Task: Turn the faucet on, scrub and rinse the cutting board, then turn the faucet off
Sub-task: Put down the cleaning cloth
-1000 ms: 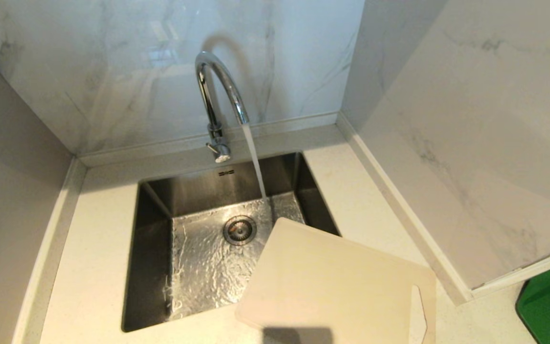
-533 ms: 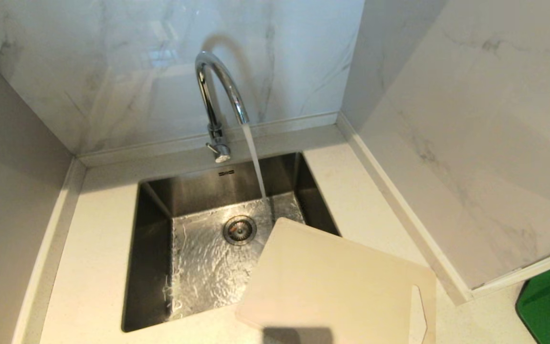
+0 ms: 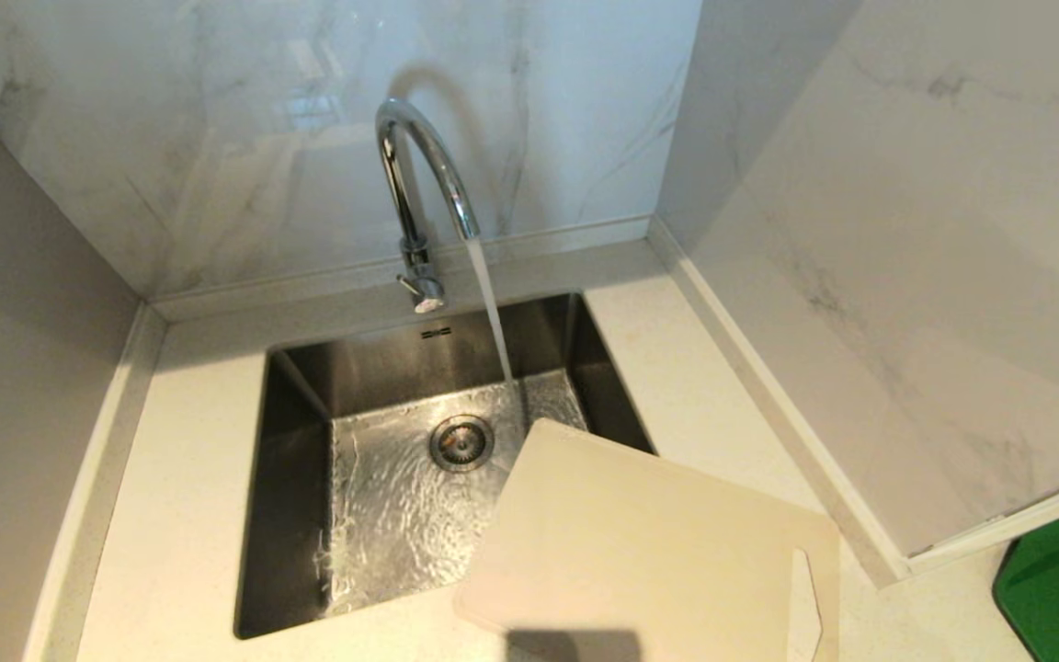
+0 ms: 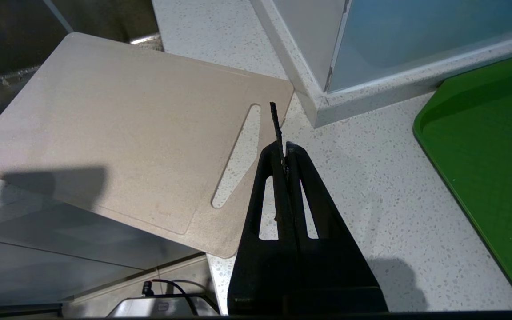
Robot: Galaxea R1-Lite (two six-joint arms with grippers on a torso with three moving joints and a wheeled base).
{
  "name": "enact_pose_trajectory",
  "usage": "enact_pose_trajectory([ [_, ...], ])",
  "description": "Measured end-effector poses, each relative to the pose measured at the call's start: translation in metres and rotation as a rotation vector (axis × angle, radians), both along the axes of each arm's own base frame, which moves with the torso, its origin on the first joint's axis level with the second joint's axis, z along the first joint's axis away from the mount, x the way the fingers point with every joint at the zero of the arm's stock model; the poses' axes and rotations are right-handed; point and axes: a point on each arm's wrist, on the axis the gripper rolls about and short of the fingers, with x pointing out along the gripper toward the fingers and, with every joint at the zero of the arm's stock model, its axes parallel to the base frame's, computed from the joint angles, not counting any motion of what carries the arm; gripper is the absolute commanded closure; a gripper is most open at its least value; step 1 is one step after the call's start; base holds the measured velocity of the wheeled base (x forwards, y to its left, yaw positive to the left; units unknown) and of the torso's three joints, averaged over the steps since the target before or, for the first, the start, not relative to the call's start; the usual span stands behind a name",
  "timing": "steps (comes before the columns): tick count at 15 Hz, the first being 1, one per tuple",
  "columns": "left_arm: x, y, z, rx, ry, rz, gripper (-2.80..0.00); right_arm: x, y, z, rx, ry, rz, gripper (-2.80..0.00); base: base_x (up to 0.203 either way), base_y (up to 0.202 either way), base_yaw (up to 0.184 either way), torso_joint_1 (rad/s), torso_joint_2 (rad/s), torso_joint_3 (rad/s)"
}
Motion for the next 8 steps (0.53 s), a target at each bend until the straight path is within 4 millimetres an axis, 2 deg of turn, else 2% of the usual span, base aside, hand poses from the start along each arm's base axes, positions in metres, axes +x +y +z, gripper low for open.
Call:
enact_pose_trajectory([
  [4, -0.002, -0.001, 0.006, 0.055, -0.005, -0.031, 0.0, 0.0, 0.0, 0.0, 0.0, 0.0, -0.001, 0.0, 0.0, 0.0, 0.0, 0.0, 0.0, 0.0],
  [8, -0.003, -0.002, 0.028, 0.077, 0.026, -0.102, 0.0, 0.0, 0.0, 0.0, 0.0, 0.0, -0.001, 0.0, 0.0, 0.0, 0.0, 0.0, 0.0, 0.0],
])
